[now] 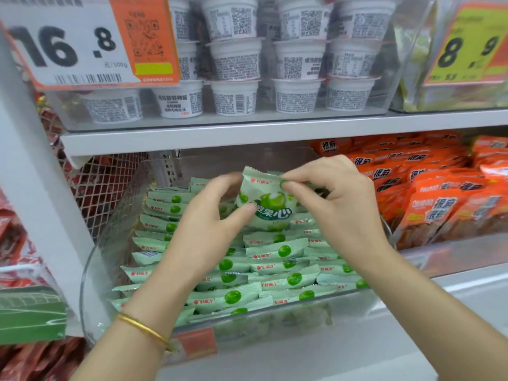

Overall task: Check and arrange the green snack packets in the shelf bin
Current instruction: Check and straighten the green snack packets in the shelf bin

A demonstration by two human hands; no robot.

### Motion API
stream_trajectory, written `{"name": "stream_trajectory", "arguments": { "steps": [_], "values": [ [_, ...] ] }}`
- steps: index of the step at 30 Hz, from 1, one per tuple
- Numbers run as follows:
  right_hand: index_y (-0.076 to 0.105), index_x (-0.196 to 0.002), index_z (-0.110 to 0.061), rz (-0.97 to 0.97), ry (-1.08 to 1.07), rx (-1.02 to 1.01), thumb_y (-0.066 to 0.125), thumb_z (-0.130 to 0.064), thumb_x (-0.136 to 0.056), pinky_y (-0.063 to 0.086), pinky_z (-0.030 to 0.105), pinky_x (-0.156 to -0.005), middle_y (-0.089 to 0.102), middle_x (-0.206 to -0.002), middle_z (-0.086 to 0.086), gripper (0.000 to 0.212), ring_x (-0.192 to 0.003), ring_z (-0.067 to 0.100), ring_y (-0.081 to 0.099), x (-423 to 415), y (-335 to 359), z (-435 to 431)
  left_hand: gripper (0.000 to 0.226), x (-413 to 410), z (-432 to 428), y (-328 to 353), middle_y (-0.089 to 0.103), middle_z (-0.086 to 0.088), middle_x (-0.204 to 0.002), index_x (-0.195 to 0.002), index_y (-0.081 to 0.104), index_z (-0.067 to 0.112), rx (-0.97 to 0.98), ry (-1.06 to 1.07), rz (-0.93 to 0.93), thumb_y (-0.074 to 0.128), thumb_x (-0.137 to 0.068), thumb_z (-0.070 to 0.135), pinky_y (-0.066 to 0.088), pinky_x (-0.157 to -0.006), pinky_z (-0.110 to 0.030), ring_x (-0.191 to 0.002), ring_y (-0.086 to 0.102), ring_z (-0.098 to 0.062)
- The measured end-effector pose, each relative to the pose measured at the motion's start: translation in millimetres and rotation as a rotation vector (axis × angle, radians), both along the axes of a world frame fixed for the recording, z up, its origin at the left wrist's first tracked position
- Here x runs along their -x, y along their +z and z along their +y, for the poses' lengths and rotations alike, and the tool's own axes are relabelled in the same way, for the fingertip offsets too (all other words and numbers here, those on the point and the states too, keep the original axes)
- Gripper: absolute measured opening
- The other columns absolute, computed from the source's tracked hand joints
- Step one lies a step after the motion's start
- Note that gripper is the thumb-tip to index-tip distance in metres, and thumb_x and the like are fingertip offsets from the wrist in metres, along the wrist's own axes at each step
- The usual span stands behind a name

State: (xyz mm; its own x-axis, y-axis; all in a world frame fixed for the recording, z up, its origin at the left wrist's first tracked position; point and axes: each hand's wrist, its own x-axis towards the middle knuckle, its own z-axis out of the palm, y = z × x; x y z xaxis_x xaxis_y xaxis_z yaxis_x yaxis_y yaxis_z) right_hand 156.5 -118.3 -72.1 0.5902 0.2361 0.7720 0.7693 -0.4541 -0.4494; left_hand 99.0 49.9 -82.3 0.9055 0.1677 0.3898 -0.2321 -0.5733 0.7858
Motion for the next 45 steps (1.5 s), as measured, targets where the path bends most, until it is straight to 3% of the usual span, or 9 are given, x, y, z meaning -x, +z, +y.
{"name": "stream_trajectory", "arguments": {
  "steps": [8,13,17,20,30,34,37,41,45],
  "values": [
    [0.061,-0.118,-0.038,0.414,0.4,-0.204,0.061,-0.017,-0.089,0.053,0.022,-0.07,0.063,-0.103,0.002,0.036,-0.077,0.01,0.06,18.7,-5.7,-12.6,0.019,35.5,-8.2,12.4,0.071,0.02,-0.071,-0.081,0.066,0.028,0.317,-0.022,-0.008,0.061,-0.088,0.011,0.043,-0.058,-0.004,-0.066,0.064,0.008],
    [0.07,-0.104,-0.032,0.644,0.578,-0.26,0.062,-0.021,-0.086,0.056,0.03,-0.055,0.07,-0.103,0.0,0.022,-0.08,0.016,0.064,20.6,-3.9,-9.3,0.013,38.1,-6.5,7.6,0.074,0.009,-0.081,-0.092,0.07,0.018,0.385,-0.095,0.075,0.058,-0.087,0.02,0.045,-0.061,-0.009,-0.067,0.066,0.001],
    [0.07,-0.102,-0.024,0.724,0.545,-0.37,0.058,-0.011,-0.087,0.052,0.028,-0.049,0.072,-0.089,0.0,0.023,-0.072,0.019,0.064,16.8,-6.3,-12.3,0.042,35.0,-3.2,5.4,0.073,0.008,-0.1,-0.114,0.063,0.022,0.365,-0.216,0.181,0.062,-0.073,0.032,0.049,-0.072,-0.014,-0.087,0.068,-0.003],
    [0.07,-0.101,-0.023,0.749,0.511,-0.461,0.058,-0.007,-0.088,0.05,0.025,-0.046,0.072,-0.088,0.002,0.024,-0.07,0.018,0.063,13.4,-10.0,-12.5,0.061,31.1,-4.4,3.8,0.069,0.008,-0.113,-0.129,0.051,0.024,0.323,-0.276,0.234,0.068,-0.071,0.024,0.054,-0.083,-0.024,-0.099,0.068,-0.011],
    [0.067,-0.105,-0.016,0.798,0.524,-0.499,0.056,-0.004,-0.089,0.053,0.027,-0.048,0.07,-0.093,0.006,0.023,-0.072,0.018,0.065,13.1,-11.0,-16.1,0.055,25.7,-4.5,3.4,0.068,0.008,-0.115,-0.131,0.048,0.023,0.302,-0.274,0.198,0.064,-0.083,0.002,0.054,-0.084,-0.024,-0.101,0.067,-0.01],
    [0.065,-0.104,-0.015,0.802,0.496,-0.531,0.058,0.001,-0.086,0.054,0.027,-0.049,0.069,-0.092,0.006,0.025,-0.069,0.017,0.066,13.8,-11.7,-16.8,0.049,26.7,-10.0,-1.8,0.055,0.018,-0.112,-0.121,0.045,0.034,-0.013,-0.002,0.016,0.07,-0.081,0.021,0.047,-0.09,-0.021,-0.103,0.056,0.002],
    [0.061,-0.102,-0.013,0.815,0.494,-0.548,0.058,0.003,-0.085,0.055,0.027,-0.05,0.065,-0.1,0.007,0.024,-0.071,0.018,0.067,14.7,-11.9,-16.1,0.037,29.7,-15.6,-3.3,0.047,0.013,-0.113,-0.113,0.051,0.025,-0.408,0.144,-0.245,0.064,-0.081,0.038,0.029,-0.096,-0.013,-0.108,0.045,-0.008],
    [0.058,-0.102,-0.009,0.859,0.534,-0.592,0.062,-0.003,-0.081,0.055,0.026,-0.054,0.059,-0.11,0.015,0.023,-0.072,0.018,0.068,16.5,-12.9,-12.4,0.06,31.6,-24.7,-9.0,0.045,0.007,-0.121,-0.117,0.052,0.021,-0.52,0.122,-0.199,0.055,-0.073,0.062,0.027,-0.097,-0.021,-0.114,0.036,-0.013],
    [0.057,-0.107,-0.007,0.895,0.592,-0.583,0.064,-0.02,-0.073,0.056,0.029,-0.057,0.062,-0.107,0.016,0.037,-0.075,0.022,0.069,17.4,-12.8,-11.1,0.055,30.2,-23.7,-12.7,0.047,0.002,-0.123,-0.119,0.051,0.017,-0.581,0.14,-0.178,0.054,-0.074,0.047,0.033,-0.098,-0.028,-0.115,0.042,-0.019]
  ]
}}
